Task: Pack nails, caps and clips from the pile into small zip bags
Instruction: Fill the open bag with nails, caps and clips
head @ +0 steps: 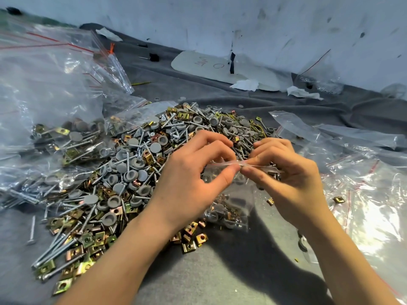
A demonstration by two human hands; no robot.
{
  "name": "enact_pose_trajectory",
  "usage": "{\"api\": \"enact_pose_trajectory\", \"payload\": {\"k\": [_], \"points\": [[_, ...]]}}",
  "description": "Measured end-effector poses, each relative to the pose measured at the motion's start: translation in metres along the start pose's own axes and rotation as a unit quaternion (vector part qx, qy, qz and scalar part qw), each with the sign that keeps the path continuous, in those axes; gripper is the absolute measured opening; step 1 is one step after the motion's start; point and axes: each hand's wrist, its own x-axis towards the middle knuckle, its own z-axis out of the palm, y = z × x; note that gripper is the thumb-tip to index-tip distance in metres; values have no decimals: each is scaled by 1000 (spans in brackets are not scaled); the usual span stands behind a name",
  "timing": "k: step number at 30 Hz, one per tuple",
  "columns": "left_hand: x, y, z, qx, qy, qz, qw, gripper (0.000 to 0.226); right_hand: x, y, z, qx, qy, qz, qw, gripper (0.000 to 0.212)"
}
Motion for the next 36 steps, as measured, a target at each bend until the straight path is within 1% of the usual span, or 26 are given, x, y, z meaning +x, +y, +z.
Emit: {"api": "enact_pose_trajectory", "payload": {"k": [2,3,6,9,11,14,17,19,23,27,30,36], "points": [[0,2,0,-22,1,-5,1000,16,1,0,0,24,-2,15,1000,6],[0,2,0,-41,10,-12,999,15,1,-1,0,49,5,35,998,5],[0,3,-2,-81,40,-29,995,10,1,-2,-3,127,47,98,986,6],[0,4,-2,-78,34,-38,996,8,1,-4,-3,172,43,121,977,10],[0,3,-2,-66,28,-32,997,6,1,-6,-3,170,29,123,977,10],[0,3,-1,-63,23,-20,998,12,0,-8,-1,131,1,104,986,14],[1,4,-2,-68,10,-29,997,8,-1,-10,3,133,-19,112,985,13],[2,3,-3,-72,-10,-33,997,8,-1,-9,3,121,-30,102,987,11],[2,5,-2,-60,-24,-30,997,17,-2,-7,1,133,-18,112,985,11],[2,4,-1,-50,-1,-41,998,25,-1,-6,1,130,-9,119,984,16],[1,3,-2,-47,-1,-45,998,26,-1,-5,0,147,-14,116,982,22],[1,6,-2,-78,1,-53,996,26,-1,-3,0,189,-11,127,974,21]]}}
